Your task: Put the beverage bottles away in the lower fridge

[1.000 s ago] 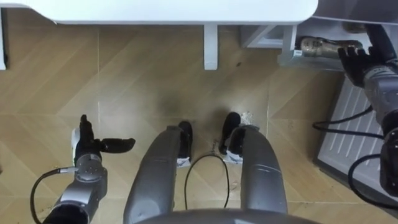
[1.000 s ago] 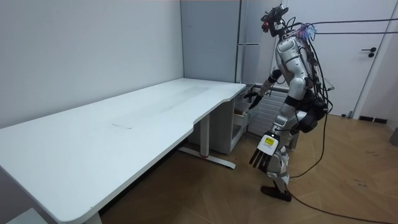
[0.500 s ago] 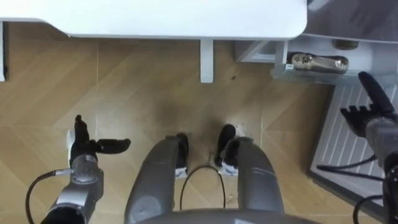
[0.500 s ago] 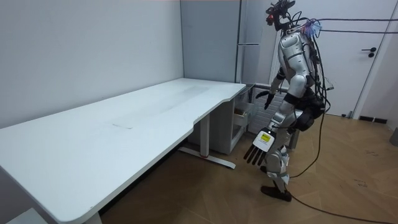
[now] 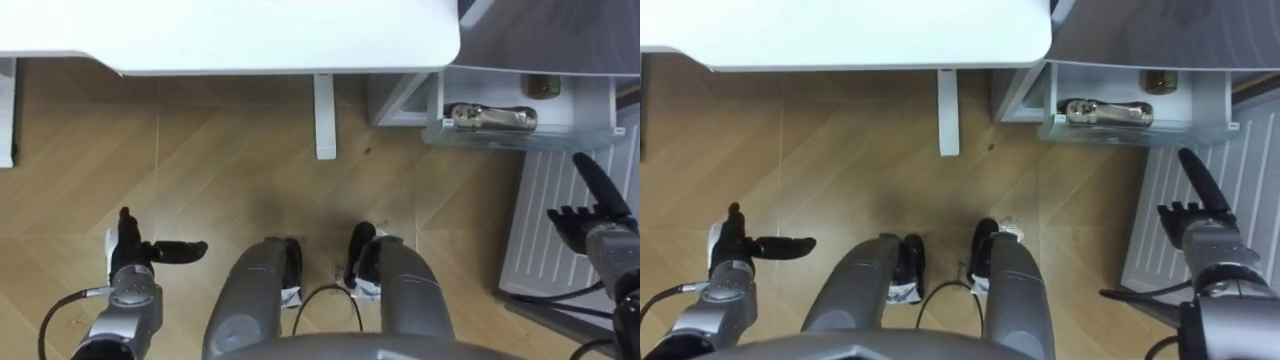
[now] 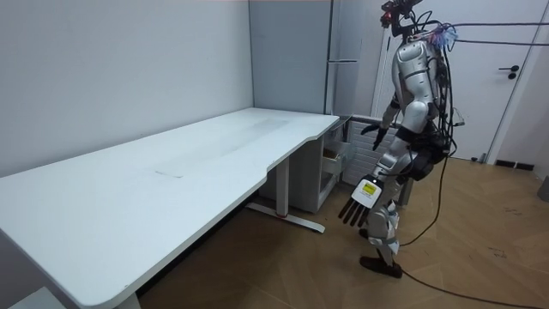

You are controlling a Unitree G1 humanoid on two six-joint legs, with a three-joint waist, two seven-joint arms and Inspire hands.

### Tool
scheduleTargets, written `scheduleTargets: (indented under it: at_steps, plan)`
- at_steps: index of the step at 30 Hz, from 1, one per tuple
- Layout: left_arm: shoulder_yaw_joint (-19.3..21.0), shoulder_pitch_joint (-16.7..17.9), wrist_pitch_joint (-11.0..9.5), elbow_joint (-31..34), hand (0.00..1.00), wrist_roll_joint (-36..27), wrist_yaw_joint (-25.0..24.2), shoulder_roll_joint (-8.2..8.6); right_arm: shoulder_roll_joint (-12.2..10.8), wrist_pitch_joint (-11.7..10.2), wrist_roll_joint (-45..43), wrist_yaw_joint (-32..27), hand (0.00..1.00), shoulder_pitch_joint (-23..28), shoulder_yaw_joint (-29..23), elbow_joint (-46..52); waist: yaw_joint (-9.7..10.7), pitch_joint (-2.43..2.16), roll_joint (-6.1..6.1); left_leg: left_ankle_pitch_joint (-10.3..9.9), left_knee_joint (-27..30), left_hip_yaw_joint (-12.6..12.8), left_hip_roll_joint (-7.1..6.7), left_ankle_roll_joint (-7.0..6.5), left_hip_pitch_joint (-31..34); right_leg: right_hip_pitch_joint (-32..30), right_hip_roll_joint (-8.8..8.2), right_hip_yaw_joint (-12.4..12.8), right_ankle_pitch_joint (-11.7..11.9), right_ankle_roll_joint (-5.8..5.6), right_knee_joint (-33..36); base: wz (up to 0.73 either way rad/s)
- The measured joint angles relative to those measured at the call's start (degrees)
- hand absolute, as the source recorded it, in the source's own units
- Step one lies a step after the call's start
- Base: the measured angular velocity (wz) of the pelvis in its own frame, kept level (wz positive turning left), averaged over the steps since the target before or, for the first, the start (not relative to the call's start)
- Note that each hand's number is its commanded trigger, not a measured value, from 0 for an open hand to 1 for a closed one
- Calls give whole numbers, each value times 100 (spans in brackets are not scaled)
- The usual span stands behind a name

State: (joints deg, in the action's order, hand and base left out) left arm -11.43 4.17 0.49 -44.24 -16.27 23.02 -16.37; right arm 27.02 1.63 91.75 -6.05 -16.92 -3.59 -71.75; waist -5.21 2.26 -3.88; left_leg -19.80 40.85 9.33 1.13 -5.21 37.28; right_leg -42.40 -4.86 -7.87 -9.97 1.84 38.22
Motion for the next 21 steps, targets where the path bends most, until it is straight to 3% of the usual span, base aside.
scheduleTargets:
  at_steps: [4, 8, 12, 15, 17, 21]
  plan:
    - [0, -35, 1, 1, 0, 16, 1, -5, -16, -81, -16, -29, 0, -28, 4, 18, -23, -10, 21, -2, 137, -6, -9, -1, 250, -259, -25, -2, -14, 15, 181, 1]
    - [-9, -92, 4, -64, 0, 1, -2, -3, -40, -152, -12, -19, 0, -240, 11, 58, -15, -4, 58, -137, 568, -6, -8, -12, 573, -608, -106, -8, -170, 46, 664, 4]
    - [-34, -121, 14, -70, 0, 8, 46, -10, -37, -202, 31, 135, 0, -588, 10, 72, -3, -2, 111, -451, 1430, -7, 5, -23, 1215, -1277, -218, 42, -506, 98, 1536, 9]
    - [-33, -124, 40, -47, 0, 9, 66, -24, -37, -287, 43, 221, 0, -669, 71, 357, -77, -2, 146, -787, 2267, -3, 14, 16, 1705, -1827, -247, 188, -865, 87, 2411, 5]
    - [-52, -140, 42, -3, 0, 15, 166, -29, -32, -382, 85, 377, 0, -781, 202, 546, -103, -1, 174, -1025, 2910, 4, 38, 26, 2133, -2290, -310, 226, -1098, 139, 3067, 9]
    - [-254, -142, 46, 12, 0, 29, 260, -33, -18, -451, 144, 604, 0, -1140, 355, 555, -108, 1, 320, -1326, 3770, -43, 105, 16, 2742, -2888, -396, 236, -1407, 165, 3890, 8]
